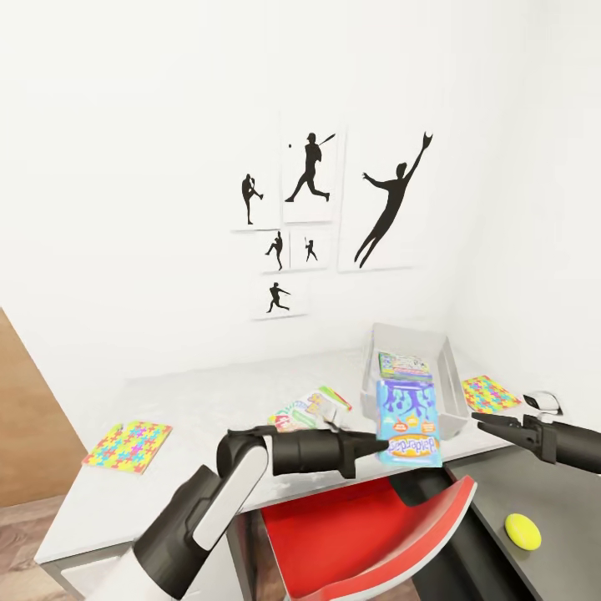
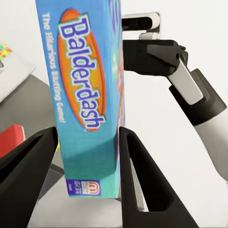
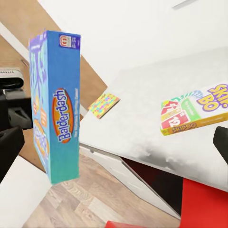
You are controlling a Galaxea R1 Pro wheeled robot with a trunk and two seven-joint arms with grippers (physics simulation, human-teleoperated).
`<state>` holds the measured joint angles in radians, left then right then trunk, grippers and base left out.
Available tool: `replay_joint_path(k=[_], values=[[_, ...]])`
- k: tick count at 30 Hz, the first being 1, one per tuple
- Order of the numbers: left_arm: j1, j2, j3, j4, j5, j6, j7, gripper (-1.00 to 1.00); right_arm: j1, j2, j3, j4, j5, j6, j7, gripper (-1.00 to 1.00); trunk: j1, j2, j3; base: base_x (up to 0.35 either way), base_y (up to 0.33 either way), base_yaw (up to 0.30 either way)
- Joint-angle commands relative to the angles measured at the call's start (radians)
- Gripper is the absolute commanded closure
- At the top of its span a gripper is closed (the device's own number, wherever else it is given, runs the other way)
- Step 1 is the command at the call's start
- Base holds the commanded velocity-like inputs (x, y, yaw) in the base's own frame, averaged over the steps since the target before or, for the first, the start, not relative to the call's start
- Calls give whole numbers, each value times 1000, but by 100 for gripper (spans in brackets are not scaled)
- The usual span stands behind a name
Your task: Put all the toys in the child's room - the three board games (two on the bed and one on the table), the two jigsaw puzzles on the table, and the tennis ball on the table - inside the toy box on the table in the child's room.
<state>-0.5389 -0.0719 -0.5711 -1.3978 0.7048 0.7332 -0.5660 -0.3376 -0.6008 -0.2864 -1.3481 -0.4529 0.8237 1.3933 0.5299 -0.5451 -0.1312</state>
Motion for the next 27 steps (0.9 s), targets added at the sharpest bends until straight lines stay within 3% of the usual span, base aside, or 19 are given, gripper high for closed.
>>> replay_joint_path(k=[1, 13, 27], values=[[-1, -1, -15, 0, -2, 4, 0, 100, -1, -1, 0, 1, -4, 9, 1, -100, 0, -2, -2, 0, 0, 0], [-2, -3, -62, 0, -26, -13, 0, 100, -1, -2, -2, 8, -5, 13, 0, -100, 0, -2, -2, 0, 0, 0], [-3, -15, -70, 16, -45, -17, 0, 100, -1, -2, 1, 27, -5, 17, 0, -100, 0, -2, -2, 0, 0, 0]])
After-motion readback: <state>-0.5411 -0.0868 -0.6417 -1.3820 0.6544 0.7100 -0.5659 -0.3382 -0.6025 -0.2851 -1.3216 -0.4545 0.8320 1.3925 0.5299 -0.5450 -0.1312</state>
